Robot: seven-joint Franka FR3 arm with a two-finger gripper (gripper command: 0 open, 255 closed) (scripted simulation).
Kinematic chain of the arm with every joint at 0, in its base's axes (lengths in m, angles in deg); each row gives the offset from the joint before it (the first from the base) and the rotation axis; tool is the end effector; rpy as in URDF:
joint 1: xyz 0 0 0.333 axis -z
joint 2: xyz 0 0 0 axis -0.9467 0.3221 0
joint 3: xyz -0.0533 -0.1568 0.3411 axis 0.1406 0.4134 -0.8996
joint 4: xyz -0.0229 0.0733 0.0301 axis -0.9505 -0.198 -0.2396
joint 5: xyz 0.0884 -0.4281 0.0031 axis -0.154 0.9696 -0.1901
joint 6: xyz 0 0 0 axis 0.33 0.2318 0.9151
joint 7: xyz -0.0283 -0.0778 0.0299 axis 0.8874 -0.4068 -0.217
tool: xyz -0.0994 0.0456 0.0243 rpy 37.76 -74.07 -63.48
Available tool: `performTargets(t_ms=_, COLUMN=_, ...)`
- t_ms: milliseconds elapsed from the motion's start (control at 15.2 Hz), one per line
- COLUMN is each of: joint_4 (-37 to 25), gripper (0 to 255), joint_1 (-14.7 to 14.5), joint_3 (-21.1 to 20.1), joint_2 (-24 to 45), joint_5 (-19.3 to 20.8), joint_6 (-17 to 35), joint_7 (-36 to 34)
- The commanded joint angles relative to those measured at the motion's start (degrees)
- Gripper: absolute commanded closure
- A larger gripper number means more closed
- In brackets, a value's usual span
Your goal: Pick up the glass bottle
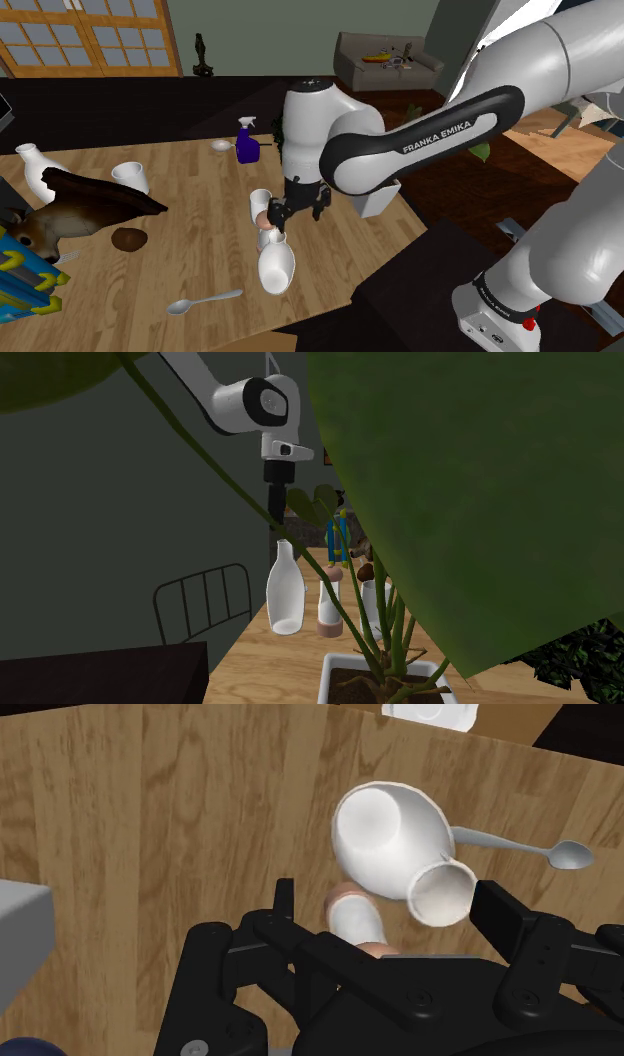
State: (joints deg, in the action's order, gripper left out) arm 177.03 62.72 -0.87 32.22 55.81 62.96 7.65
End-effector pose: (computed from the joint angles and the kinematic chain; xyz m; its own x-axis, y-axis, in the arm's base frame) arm 0.4444 0.3996 0.4046 0.9865 -0.1536 -0.0570 -0.1538 -0.9881 -0.0005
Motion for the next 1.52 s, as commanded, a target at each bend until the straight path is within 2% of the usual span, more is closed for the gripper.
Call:
performTargets(t_ms=0, joint_4=-3.5, gripper=0, joint_1=-1.7, joint_3=-0.3, joint_2=5.1, joint_5=3.6, joint_6=0.8, joint_7=-4.2)
performTargets(t_ms=132, joint_4=-7.2, gripper=0, joint_1=-3.9, joint_3=0.2, joint_2=10.0, joint_5=6.8, joint_6=1.1, joint_7=-7.6)
performTargets(t_ms=792, joint_4=-5.7, gripper=0, joint_1=-5.2, joint_3=1.6, joint_2=13.8, joint_5=9.5, joint_6=5.9, joint_7=-9.2)
performTargets(t_ms=858, joint_4=-5.7, gripper=255, joint_1=-5.2, joint_3=1.6, joint_2=13.9, joint_5=9.5, joint_6=5.9, joint_7=-9.2)
performTargets(t_ms=1452, joint_4=-5.7, gripper=255, joint_1=-5.2, joint_3=1.6, joint_2=13.8, joint_5=9.5, joint_6=5.9, joint_7=-9.2)
